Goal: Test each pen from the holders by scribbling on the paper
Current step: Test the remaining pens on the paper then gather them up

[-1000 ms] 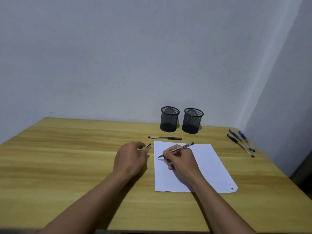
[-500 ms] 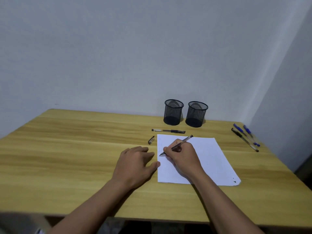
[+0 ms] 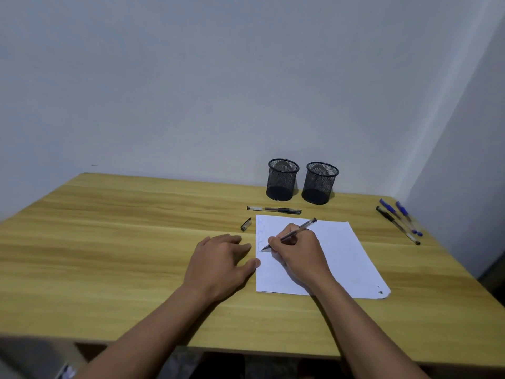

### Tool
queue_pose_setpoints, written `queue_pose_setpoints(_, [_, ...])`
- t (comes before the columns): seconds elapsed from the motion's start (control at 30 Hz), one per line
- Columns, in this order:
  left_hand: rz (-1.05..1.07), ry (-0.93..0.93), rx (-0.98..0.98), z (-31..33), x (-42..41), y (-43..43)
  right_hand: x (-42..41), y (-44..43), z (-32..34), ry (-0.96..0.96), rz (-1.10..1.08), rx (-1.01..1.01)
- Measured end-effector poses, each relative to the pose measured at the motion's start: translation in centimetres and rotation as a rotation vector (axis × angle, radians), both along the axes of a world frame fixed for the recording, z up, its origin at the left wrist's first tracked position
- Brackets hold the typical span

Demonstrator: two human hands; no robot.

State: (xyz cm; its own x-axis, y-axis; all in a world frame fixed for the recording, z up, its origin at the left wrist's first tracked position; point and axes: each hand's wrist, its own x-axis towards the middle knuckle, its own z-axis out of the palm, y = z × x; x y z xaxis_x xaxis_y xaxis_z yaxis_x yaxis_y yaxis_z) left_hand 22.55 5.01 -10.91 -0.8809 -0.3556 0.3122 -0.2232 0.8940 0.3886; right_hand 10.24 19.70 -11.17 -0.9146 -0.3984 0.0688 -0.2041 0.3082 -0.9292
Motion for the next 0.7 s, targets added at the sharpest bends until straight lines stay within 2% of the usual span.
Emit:
queue_pose_setpoints(0.4, [0.009,-0.011,-0.008,-0.2,-0.2,-0.1,0.2,0.0,0.3,0.049,-0.051,0.004])
queue_pose_setpoints(0.57, [0.002,-0.005,-0.015,-0.1,0.0,0.0,0.0,0.1,0.1,-0.009,-0.016,0.015])
queue_pose_setpoints(0.7, [-0.003,-0.005,-0.006,0.0,-0.1,-0.1,0.4,0.3,1.2,-0.056,-0.019,-0.105])
